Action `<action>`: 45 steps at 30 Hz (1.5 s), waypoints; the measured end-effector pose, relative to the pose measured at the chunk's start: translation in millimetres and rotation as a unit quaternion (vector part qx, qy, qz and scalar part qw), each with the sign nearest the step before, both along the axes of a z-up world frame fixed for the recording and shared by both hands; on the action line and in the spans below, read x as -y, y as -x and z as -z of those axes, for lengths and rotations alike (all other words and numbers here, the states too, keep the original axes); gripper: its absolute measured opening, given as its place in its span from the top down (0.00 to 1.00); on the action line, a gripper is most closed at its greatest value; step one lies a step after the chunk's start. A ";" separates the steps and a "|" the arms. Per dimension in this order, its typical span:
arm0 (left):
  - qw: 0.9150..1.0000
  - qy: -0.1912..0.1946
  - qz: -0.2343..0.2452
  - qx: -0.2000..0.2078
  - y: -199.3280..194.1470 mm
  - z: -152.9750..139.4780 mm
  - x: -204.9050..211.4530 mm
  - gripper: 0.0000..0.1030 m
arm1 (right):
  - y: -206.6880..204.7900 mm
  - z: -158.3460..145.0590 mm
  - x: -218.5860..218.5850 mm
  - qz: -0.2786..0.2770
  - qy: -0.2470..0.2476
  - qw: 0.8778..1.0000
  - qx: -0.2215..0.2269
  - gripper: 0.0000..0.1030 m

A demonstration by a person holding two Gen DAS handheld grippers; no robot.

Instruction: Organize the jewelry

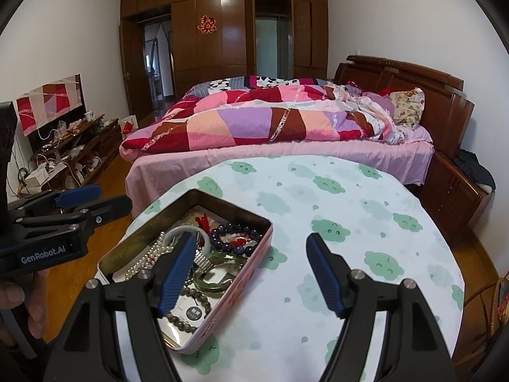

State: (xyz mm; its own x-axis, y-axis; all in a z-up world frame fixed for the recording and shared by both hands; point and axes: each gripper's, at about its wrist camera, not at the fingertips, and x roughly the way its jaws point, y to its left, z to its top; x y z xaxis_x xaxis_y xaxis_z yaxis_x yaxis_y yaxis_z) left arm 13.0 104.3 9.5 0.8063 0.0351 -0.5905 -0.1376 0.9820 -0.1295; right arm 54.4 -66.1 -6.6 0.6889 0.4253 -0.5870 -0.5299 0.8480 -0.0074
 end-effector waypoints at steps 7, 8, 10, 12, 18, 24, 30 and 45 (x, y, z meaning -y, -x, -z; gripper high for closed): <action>1.000 -0.003 0.000 -0.002 0.7 -0.1 -0.4 0.35 | -0.2 0.1 0.3 0.000 0.000 1.000 0.001 0.26; 1.000 -0.002 0.000 -0.002 0.3 0.2 0.4 0.35 | -0.2 0.1 0.4 0.000 0.000 1.000 0.001 0.26; 1.000 -0.003 0.001 -0.002 0.4 0.1 -0.4 0.35 | -0.3 0.2 0.4 0.000 0.000 1.000 0.000 0.26; 1.000 -0.003 0.001 -0.002 0.7 0.4 -1.2 0.35 | -0.3 0.2 0.5 0.001 0.000 1.000 0.001 0.26; 1.000 -0.003 0.000 -0.002 0.3 0.4 0.3 0.35 | 0.3 0.6 0.1 0.001 -0.001 1.000 0.000 0.26; 1.000 -0.007 -0.002 -0.003 0.9 0.5 -1.0 0.35 | 0.0 0.7 0.5 0.000 -0.001 1.000 0.000 0.25; 1.000 -0.005 0.000 -0.008 1.8 3.6 -3.9 0.35 | 0.5 1.0 0.7 0.001 -0.002 1.000 0.000 0.25; 0.999 -0.031 -0.021 -0.014 -3.0 6.8 1.7 0.26 | 1.1 3.5 1.4 0.001 -0.003 1.000 -0.001 0.25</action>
